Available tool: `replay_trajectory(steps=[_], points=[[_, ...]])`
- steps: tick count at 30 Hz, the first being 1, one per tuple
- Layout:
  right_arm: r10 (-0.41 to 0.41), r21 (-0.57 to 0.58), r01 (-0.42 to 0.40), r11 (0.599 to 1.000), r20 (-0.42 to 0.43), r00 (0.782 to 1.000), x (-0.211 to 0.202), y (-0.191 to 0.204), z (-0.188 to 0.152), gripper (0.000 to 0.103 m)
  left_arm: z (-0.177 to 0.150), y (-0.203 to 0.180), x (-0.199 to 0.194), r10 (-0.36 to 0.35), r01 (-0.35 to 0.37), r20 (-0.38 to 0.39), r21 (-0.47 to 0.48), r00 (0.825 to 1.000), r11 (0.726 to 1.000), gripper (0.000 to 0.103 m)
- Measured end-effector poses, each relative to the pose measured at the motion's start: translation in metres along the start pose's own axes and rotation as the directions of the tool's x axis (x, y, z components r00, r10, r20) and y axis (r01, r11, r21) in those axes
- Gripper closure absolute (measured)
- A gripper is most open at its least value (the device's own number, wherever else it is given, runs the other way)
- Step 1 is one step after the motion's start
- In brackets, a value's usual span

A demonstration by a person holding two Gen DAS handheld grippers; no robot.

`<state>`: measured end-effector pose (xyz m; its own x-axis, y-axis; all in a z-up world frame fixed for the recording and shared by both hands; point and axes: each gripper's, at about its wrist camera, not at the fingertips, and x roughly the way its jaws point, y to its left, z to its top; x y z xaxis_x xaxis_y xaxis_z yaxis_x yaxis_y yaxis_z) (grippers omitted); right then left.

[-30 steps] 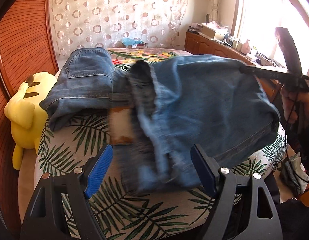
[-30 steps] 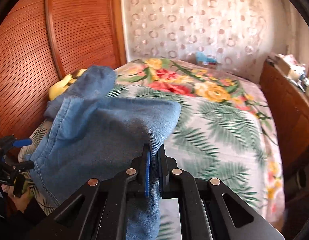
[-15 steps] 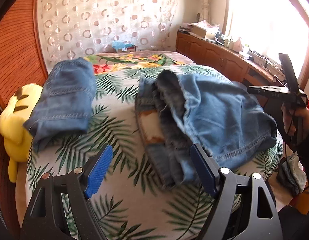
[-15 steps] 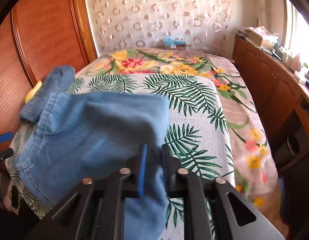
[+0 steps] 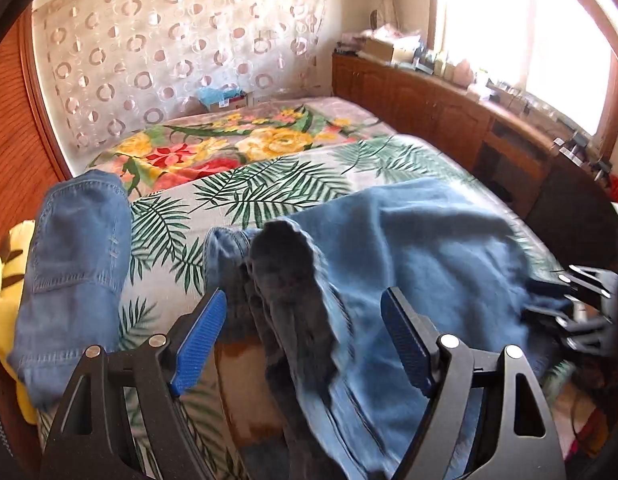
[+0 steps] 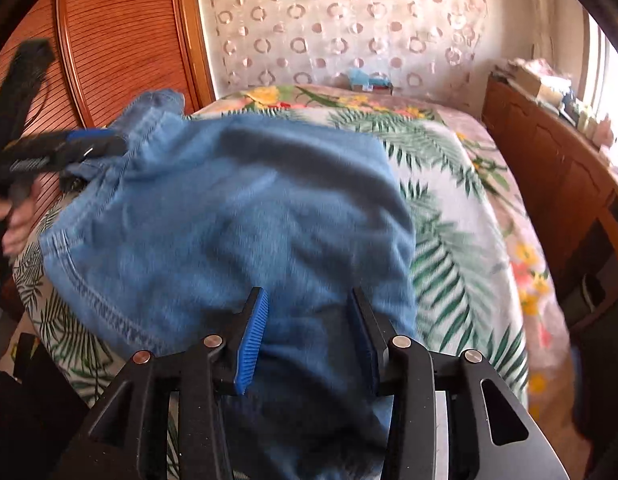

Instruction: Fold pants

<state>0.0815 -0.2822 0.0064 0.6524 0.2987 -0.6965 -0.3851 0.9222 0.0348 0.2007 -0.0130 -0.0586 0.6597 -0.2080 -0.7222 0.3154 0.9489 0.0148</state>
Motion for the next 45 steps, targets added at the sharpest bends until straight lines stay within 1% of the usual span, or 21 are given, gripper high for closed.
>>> replay_trajectory(steps=[1, 4, 5, 6, 9, 14, 18, 20, 24, 30, 33, 35, 37, 41, 45], points=[[-0.002, 0.006, 0.002, 1.000, 0.006, 1.000, 0.000, 0.000, -0.004, 0.060, 0.002, 0.001, 0.010, 0.033, -0.033, -0.025, 0.003, 0.999, 0.999, 0.022], [-0.008, 0.028, 0.007, 1.000, 0.032, 0.999, -0.003, -0.002, -0.012, 0.060, 0.002, 0.007, 0.027, 0.103, -0.102, -0.062, 0.022, 0.993, 0.995, 0.022], [-0.007, 0.037, 0.005, 0.999, 0.036, 0.999, -0.006, -0.003, -0.014, 0.059, 0.000, 0.010, 0.030, 0.123, -0.121, -0.071, 0.028, 0.990, 0.992, 0.022], [-0.005, 0.042, 0.003, 0.999, 0.040, 0.999, -0.009, -0.004, -0.016, 0.059, -0.002, 0.013, 0.033, 0.128, -0.126, -0.078, 0.029, 0.989, 0.992, 0.022], [0.000, 0.046, -0.002, 0.999, 0.049, 0.999, -0.010, 0.001, -0.020, 0.059, -0.008, 0.025, 0.036, 0.103, -0.104, -0.094, -0.004, 0.990, 0.995, 0.022], [0.016, 0.065, -0.020, 0.998, 0.056, 0.998, -0.019, 0.001, -0.031, 0.059, -0.010, 0.032, 0.027, 0.093, -0.096, -0.074, -0.039, 0.993, 0.995, 0.022], [-0.007, 0.073, 0.002, 0.997, 0.066, 0.998, -0.036, 0.002, -0.037, 0.059, -0.013, 0.034, 0.017, 0.079, -0.083, -0.052, -0.072, 0.995, 0.994, 0.022], [-0.024, 0.085, 0.018, 0.996, 0.077, 0.997, -0.044, 0.000, -0.039, 0.059, -0.015, 0.032, 0.007, 0.080, -0.082, -0.028, -0.075, 0.996, 0.994, 0.022], [-0.072, 0.103, 0.062, 0.993, 0.101, 0.992, -0.062, -0.007, -0.043, 0.059, -0.016, 0.026, -0.009, 0.047, -0.046, 0.004, -0.086, 0.999, 0.995, 0.022], [-0.091, 0.134, 0.075, 0.988, 0.115, 0.989, -0.073, -0.014, -0.046, 0.059, -0.015, 0.002, -0.034, -0.001, 0.005, 0.062, -0.066, 0.998, 0.998, 0.020], [-0.086, 0.144, 0.067, 0.987, 0.129, 0.988, -0.074, -0.014, -0.045, 0.059, -0.018, -0.014, -0.036, -0.007, 0.009, 0.052, -0.046, 0.999, 0.999, 0.020], [-0.083, 0.147, 0.063, 0.987, 0.138, 0.987, -0.074, -0.015, -0.044, 0.059, -0.021, -0.023, -0.038, -0.040, 0.042, 0.056, -0.040, 0.998, 0.998, 0.018], [-0.081, 0.151, 0.059, 0.987, 0.149, 0.986, -0.075, -0.015, -0.041, 0.059, -0.024, -0.032, -0.039, -0.064, 0.066, 0.057, -0.043, 0.996, 0.997, 0.009], [-0.088, 0.147, 0.065, 0.987, 0.157, 0.984, -0.070, -0.011, -0.037, 0.059, -0.031, -0.051, -0.036, -0.113, 0.114, 0.043, -0.017, 0.993, 0.993, 0.008], [-0.093, 0.152, 0.071, 0.986, 0.141, 0.986, -0.059, -0.014, -0.038, 0.059, -0.037, -0.063, -0.031, -0.128, 0.128, 0.025, -0.003, 0.991, 0.992, 0.006]])
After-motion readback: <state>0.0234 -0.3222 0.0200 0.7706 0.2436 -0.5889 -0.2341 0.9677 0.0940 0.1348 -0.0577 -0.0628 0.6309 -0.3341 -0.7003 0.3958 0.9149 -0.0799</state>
